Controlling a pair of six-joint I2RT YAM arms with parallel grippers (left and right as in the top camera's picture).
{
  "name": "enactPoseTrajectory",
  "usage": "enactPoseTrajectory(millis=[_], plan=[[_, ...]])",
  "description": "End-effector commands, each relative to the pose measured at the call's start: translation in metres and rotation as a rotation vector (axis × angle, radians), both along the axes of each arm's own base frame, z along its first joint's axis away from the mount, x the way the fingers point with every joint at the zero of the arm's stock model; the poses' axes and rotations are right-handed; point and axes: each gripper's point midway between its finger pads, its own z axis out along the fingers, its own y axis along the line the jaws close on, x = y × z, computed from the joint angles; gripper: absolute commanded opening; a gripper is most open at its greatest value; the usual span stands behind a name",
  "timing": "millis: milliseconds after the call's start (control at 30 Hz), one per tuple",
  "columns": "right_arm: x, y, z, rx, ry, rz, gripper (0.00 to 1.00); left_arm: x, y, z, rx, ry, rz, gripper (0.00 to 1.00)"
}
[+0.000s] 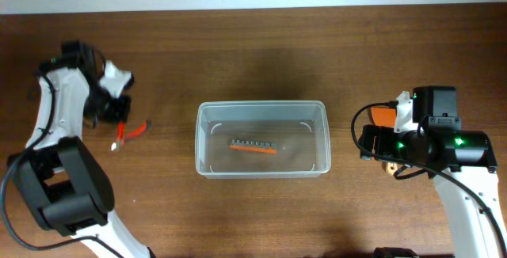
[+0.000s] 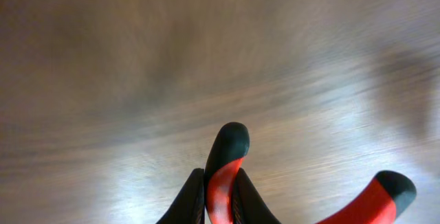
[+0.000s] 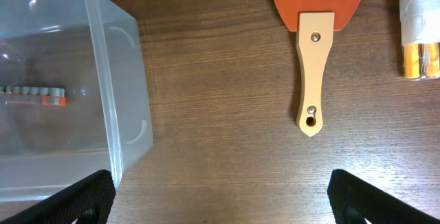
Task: Pack container
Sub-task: 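Lift the pliers into the container, release, and retract left arm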
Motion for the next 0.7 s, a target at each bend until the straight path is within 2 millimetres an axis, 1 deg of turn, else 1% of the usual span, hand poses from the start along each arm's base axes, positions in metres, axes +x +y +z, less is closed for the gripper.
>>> enactPoseTrajectory(millis=[0, 33, 67, 100, 133, 200, 267, 400, 467, 500, 567, 667], plan=[[0.004, -0.004, 0.006, -0.016, -0.021, -0.002, 0.99, 0.026, -0.04, 0.08, -0.018, -0.2, -0.086, 0.02], [0.004, -0.004, 0.006, -0.016, -0.022, -0.002, 0.98, 0.028, -0.052, 0.093, -0.017, -0.228, -0.116, 0.02], [0.005, -0.004, 0.007, -0.017, -0.025, -0.002, 0.99, 0.03, -0.069, 0.107, -0.016, -0.259, -0.156, 0.02], [0.006, -0.004, 0.007, -0.016, -0.028, -0.002, 0.99, 0.031, -0.086, 0.118, -0.017, -0.286, -0.203, 0.02], [0.006, -0.004, 0.007, -0.017, -0.031, -0.002, 0.99, 0.031, -0.103, 0.125, -0.017, -0.305, -0.256, 0.02], [0.008, -0.004, 0.008, -0.017, -0.038, -0.003, 0.99, 0.025, -0.141, 0.131, -0.018, -0.322, -0.4, 0.02], [0.009, -0.004, 0.009, -0.018, -0.044, -0.003, 0.99, 0.014, -0.184, 0.13, -0.033, -0.312, -0.516, 0.02], [0.009, -0.004, 0.009, -0.018, -0.044, -0.002, 0.99, -0.011, -0.254, 0.115, -0.039, -0.276, -0.786, 0.02], [0.009, -0.004, 0.009, -0.018, -0.044, -0.002, 0.99, -0.02, -0.276, 0.105, -0.036, -0.256, -0.881, 0.02], [0.009, -0.004, 0.009, -0.018, -0.044, -0.002, 0.99, -0.023, -0.286, 0.096, -0.022, -0.239, -0.914, 0.02], [0.009, -0.004, 0.009, -0.018, -0.044, -0.003, 0.99, -0.029, -0.298, 0.079, -0.013, -0.2, -0.95, 0.02], [0.009, -0.004, 0.008, -0.018, -0.043, -0.003, 0.99, -0.039, -0.307, 0.043, -0.013, -0.102, -0.982, 0.01]])
